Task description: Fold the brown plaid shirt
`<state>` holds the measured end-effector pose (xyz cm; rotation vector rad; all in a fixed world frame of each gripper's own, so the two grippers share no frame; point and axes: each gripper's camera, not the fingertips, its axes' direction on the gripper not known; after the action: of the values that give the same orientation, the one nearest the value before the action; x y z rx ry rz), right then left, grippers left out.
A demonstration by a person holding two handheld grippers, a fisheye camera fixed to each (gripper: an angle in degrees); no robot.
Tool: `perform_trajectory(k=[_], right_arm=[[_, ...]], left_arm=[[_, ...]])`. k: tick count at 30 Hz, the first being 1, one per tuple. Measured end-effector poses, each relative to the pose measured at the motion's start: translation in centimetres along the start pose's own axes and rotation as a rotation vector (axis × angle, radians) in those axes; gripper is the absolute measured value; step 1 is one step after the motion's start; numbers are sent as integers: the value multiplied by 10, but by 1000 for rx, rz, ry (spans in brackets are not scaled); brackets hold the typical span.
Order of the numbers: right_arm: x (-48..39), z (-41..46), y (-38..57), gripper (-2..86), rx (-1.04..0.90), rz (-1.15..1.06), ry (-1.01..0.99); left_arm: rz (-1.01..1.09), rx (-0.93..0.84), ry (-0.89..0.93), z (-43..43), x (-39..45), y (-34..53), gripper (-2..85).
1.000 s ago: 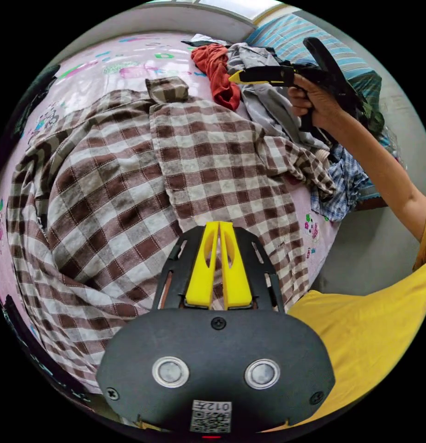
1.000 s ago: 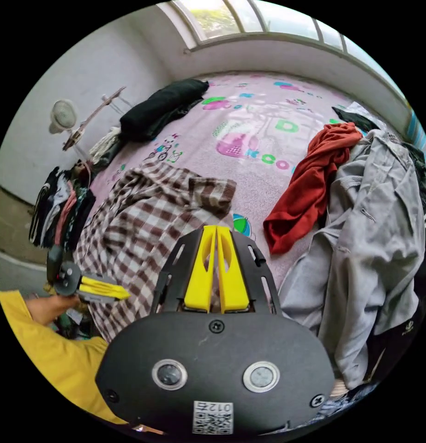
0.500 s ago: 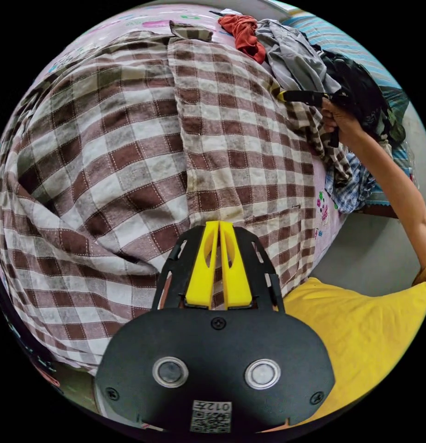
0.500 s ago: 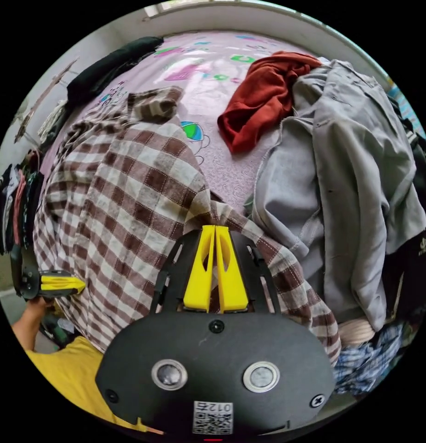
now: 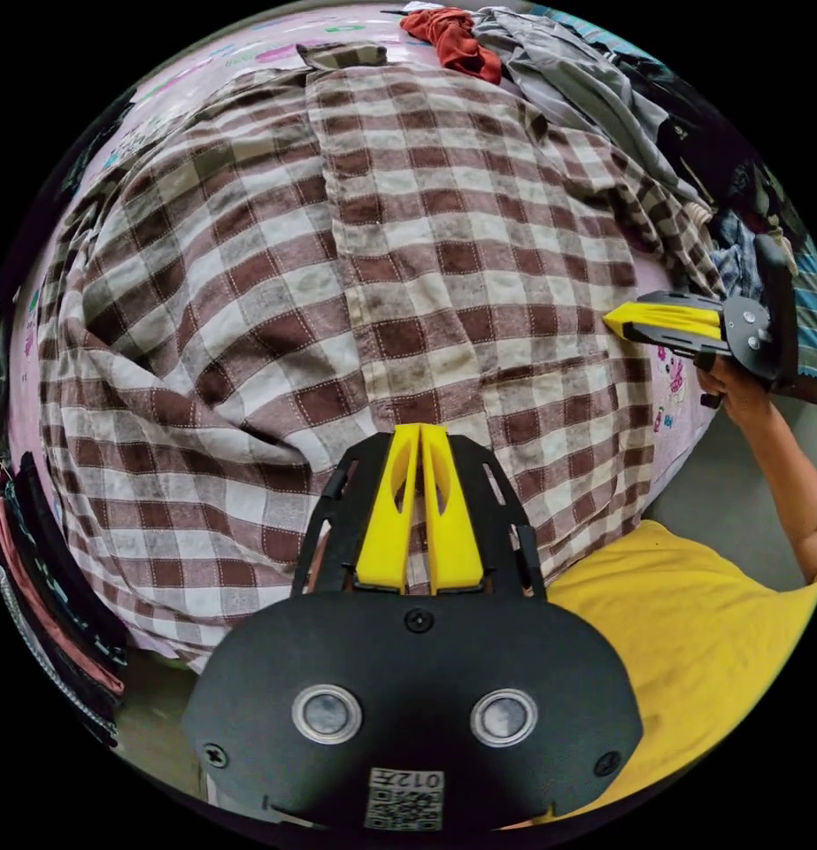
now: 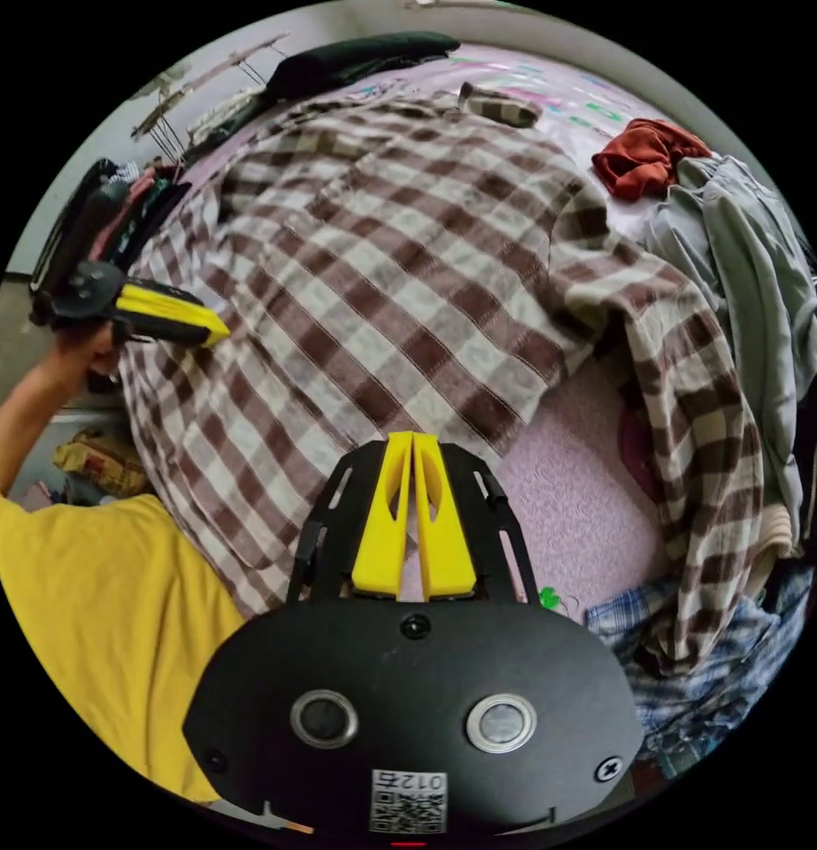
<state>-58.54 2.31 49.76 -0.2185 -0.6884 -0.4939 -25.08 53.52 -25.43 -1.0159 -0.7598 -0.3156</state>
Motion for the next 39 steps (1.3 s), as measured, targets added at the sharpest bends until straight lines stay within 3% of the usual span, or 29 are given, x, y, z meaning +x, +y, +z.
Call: perform_trajectory(k=[4, 6, 11, 17, 22, 28, 32, 34, 39], right_arm=[[22, 22, 1, 0, -23, 86, 3], [12, 24, 2, 0, -6, 36, 57], [-57, 49, 24, 1, -10, -223, -109], [-102, 123, 50, 0, -137, -386, 58], [-114, 155, 46, 1, -177, -403, 142], [-117, 190, 35, 4, -229, -241, 195], [-127, 202, 7, 1, -351, -224, 188], [-137, 188, -18, 1, -255, -216, 173], [-168, 175, -120, 0, -98, -278, 209]], left_arm=[[-29, 58, -23, -26, -4, 44, 6], [-65, 62, -40, -35, -8, 74, 6], [-196, -6, 11, -19, -25, 159, 5], [-295, 79, 33, -35, -43, 235, 5], [-668, 290, -101, -99, -160, 329, 5], [-1052, 475, 39, -121, -320, 427, 16], [-1080, 382, -80, -118, -363, 426, 26], [-1068, 406, -183, -125, -373, 423, 34], [-1043, 405, -191, -127, -402, 423, 54]])
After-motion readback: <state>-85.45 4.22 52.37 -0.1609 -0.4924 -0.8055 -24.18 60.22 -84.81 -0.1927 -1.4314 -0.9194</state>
